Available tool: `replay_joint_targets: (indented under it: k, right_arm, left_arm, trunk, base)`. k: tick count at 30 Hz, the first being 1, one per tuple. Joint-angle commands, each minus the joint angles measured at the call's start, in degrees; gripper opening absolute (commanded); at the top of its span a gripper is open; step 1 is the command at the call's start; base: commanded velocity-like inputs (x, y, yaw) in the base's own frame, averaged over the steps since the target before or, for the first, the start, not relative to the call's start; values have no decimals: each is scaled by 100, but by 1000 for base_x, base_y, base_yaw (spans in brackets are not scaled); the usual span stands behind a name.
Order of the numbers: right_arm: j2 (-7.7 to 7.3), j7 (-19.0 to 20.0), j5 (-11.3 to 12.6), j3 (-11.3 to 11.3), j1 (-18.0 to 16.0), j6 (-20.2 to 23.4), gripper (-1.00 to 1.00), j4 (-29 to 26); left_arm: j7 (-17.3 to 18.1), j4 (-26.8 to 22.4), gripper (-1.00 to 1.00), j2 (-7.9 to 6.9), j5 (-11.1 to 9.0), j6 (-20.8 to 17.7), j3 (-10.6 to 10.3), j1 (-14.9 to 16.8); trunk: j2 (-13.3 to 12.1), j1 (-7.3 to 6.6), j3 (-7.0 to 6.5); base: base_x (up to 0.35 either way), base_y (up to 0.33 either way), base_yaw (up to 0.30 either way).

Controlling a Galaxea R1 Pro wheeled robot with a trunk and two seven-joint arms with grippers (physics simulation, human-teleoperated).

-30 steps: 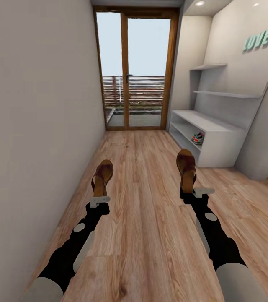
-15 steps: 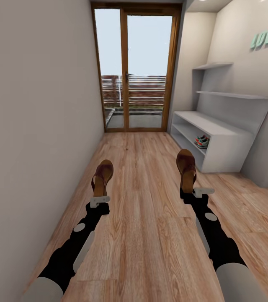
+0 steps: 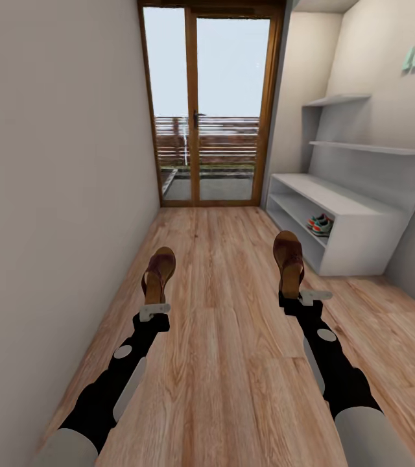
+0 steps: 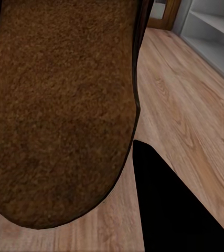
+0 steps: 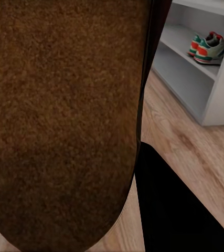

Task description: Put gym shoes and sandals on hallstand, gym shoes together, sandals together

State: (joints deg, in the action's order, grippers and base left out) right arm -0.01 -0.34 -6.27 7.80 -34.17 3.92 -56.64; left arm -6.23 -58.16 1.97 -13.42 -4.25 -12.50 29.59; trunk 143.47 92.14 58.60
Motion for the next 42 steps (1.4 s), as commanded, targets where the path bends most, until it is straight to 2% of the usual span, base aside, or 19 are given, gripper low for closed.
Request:
replay_joint_targets:
  k: [1,42]
  right_arm:
    - [1,-10,-41,2,-2,37,-100,-10]
    - [1,-10,-32,2,-2,73,-100,-14]
  left_arm:
    - [-36,-11,-100,-3,-29,-32,-16,3]
    - [-36,-11,-100,-4,-32,-32,-16,3]
  trunk:
    - [2,2,6]
    - [2,2,6]
  base:
    - [348,0,0]
    - [348,0,0]
